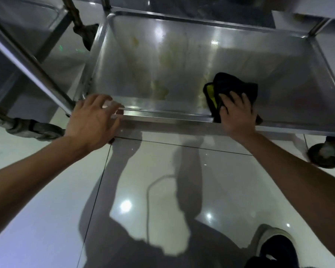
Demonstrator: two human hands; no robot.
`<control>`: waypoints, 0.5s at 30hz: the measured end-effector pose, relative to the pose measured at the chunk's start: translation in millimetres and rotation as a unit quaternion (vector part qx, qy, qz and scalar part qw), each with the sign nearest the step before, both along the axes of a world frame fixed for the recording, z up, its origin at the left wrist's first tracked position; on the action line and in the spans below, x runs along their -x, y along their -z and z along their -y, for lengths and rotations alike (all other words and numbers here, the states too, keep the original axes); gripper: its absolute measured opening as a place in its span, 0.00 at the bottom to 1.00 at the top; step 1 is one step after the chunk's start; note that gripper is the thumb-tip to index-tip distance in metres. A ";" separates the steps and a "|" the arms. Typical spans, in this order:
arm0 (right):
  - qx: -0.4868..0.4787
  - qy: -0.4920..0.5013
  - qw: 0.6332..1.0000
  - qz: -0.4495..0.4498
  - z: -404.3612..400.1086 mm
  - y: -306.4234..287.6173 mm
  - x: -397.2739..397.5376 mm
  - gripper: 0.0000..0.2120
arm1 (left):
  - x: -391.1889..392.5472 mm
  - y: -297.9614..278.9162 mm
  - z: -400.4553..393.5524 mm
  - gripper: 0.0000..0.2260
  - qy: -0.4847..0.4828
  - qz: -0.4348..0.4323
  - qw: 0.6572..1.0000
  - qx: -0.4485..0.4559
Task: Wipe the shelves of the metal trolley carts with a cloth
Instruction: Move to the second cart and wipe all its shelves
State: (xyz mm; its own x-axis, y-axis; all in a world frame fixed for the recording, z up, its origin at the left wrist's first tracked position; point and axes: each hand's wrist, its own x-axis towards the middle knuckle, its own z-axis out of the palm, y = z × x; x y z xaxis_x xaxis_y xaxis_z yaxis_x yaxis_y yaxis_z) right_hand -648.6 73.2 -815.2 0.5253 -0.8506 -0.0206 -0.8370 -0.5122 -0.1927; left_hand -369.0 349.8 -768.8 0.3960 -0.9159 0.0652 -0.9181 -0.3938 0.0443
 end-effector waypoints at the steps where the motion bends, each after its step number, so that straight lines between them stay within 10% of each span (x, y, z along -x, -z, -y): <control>1: 0.002 -0.005 1.000 0.000 -6.1 1.2 -11.0 0.23 | -4.0 -0.6 -3.0 0.15 -0.011 -0.002 1.000 -0.002; 15: -0.050 -0.153 0.987 0.005 -109.2 -5.7 -212.3 0.24 | -26.7 -4.5 -26.4 0.18 -0.038 -0.039 0.997 -0.053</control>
